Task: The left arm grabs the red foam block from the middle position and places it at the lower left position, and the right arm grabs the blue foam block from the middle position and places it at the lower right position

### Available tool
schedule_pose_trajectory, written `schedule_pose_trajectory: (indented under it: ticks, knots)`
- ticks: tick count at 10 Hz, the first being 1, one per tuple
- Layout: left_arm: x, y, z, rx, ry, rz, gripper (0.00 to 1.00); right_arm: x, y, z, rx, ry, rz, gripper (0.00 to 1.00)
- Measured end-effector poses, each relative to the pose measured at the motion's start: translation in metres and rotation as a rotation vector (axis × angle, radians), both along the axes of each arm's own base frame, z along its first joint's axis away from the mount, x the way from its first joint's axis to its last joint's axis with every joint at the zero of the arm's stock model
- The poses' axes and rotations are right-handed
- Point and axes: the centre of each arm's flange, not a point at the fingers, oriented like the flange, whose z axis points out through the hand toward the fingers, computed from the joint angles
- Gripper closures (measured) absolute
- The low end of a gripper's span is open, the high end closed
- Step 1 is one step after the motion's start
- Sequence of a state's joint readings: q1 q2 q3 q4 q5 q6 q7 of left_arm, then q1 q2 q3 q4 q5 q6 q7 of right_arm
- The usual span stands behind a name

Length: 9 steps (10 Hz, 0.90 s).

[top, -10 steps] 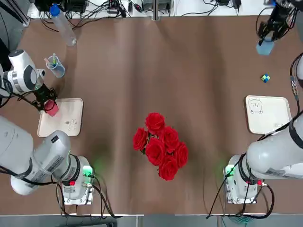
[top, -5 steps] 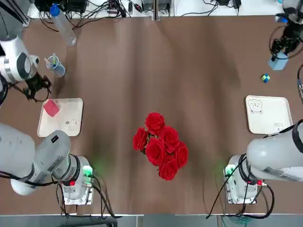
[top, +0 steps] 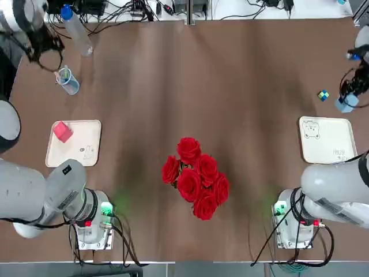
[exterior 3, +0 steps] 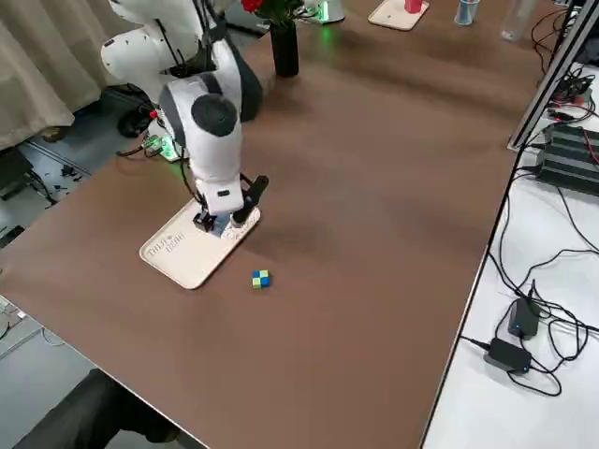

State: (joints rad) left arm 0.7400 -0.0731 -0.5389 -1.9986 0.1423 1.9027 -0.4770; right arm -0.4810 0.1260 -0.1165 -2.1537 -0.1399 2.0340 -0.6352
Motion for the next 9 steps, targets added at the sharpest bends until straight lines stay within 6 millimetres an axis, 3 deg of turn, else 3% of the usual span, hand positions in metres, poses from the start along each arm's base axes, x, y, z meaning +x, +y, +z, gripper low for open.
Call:
schedule_pose_trajectory:
  ticks: [2, 4, 6, 7, 9]
  knots:
    - [0.027, -0.033, 0.054, -0.083, -0.008, -0.066, 0.0, -0.019, -0.021, -0.011, -0.003, -0.044, 0.02, 0.38]
    - [0.044, -0.086, 0.095, -0.144, -0.03, -0.214, 0.0, -0.031, -0.027, -0.025, -0.018, -0.083, 0.025, 0.38]
    - [0.049, -0.147, 0.118, -0.154, -0.058, -0.335, 0.0, -0.037, -0.025, -0.045, -0.024, -0.111, 0.053, 0.38]
    - [0.047, -0.166, 0.124, -0.156, -0.05, -0.398, 0.0, -0.043, -0.028, -0.059, -0.025, -0.125, 0.077, 0.38]
    - [0.042, -0.184, 0.126, -0.158, -0.009, -0.527, 0.0, -0.059, -0.042, -0.086, -0.017, -0.137, 0.115, 0.38]
